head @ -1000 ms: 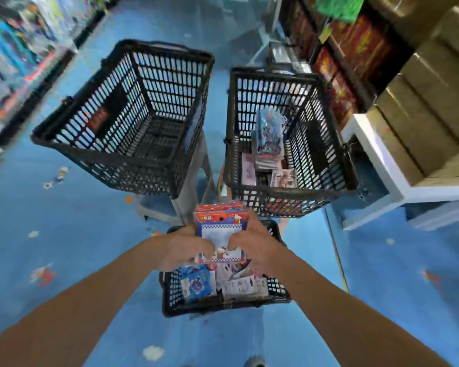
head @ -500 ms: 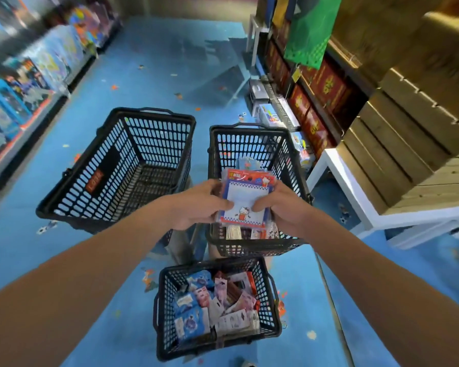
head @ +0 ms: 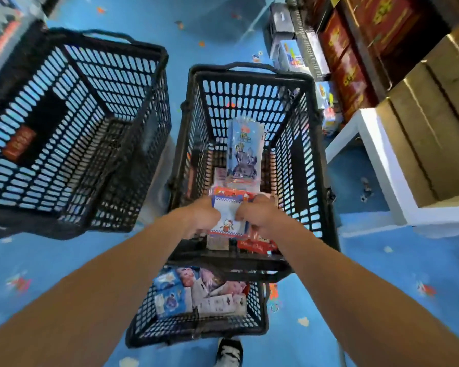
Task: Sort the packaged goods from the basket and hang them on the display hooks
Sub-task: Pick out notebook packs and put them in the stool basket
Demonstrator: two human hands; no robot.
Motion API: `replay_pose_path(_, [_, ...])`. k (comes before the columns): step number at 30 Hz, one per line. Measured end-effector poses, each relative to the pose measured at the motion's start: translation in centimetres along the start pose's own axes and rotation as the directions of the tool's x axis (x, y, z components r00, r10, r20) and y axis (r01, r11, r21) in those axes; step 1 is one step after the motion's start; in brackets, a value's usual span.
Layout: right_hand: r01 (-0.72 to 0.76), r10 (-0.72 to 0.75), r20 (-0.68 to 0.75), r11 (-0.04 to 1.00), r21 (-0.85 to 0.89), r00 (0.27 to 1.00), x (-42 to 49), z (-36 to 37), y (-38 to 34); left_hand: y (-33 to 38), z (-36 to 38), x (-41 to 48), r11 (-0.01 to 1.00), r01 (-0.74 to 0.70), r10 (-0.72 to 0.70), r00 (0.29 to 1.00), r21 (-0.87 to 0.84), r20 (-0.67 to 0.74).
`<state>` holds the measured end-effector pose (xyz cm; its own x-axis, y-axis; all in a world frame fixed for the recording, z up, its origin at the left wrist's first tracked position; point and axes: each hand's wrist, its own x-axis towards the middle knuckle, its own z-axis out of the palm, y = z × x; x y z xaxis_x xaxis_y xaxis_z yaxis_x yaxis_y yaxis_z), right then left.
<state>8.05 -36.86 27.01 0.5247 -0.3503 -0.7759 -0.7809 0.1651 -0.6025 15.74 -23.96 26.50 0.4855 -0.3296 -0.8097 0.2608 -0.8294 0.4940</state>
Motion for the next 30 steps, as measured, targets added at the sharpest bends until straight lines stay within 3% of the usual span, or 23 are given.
replay_pose_path(3, [-0.047,0.050,0.026,0.996,-0.082,0.998,3.5,0.8,0.9,-0.6,0.8,3.5,0.997,0.052,-0.052,0.999,0.059,-0.007])
replay_pose_path(7, [-0.111,0.121,0.054,0.979,-0.169,0.991,6.0,1.4,1.3,-0.1,2.0,4.8,0.988,0.085,-0.066,0.987,0.131,-0.146])
replay_pose_path(11, [-0.111,0.137,0.063,0.946,-0.305,0.989,8.1,1.7,2.3,-1.1,2.9,6.7,0.980,0.148,-0.130,0.983,0.131,-0.131])
replay_pose_path(16, [-0.073,0.093,0.020,0.883,-0.463,0.995,9.6,2.3,3.1,-2.8,3.5,8.9,0.971,0.216,-0.206,0.973,0.103,-0.103])
replay_pose_path(25, [0.014,-0.031,-0.013,0.747,-0.665,0.999,8.7,2.0,3.0,-1.5,3.6,7.6,0.889,0.221,-0.138,0.965,0.401,-0.225])
replay_pose_path(30, [0.025,-0.044,-0.010,0.722,-0.692,0.999,7.0,1.2,2.3,0.0,3.4,6.0,0.890,0.192,-0.113,0.972,0.414,-0.208])
